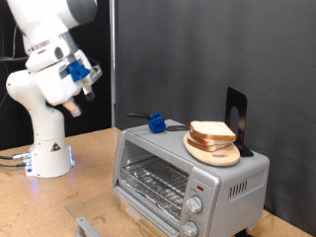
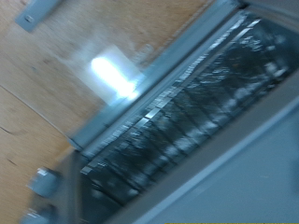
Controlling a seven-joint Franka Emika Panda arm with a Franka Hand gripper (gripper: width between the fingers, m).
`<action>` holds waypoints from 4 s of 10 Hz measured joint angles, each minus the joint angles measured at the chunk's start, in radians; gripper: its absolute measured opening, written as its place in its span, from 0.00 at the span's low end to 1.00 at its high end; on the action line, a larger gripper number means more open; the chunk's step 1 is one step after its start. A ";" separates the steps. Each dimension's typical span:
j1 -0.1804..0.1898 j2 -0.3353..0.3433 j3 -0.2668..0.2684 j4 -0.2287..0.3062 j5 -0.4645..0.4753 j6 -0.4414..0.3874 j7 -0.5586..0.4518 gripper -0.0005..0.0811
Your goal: Make a piece of toast with the oven
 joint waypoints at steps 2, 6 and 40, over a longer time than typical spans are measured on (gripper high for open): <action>0.041 -0.020 0.001 0.042 0.026 -0.070 -0.119 0.84; 0.067 -0.105 0.022 0.044 0.067 -0.069 -0.143 0.84; 0.156 -0.069 0.423 -0.286 0.264 0.378 -0.080 0.84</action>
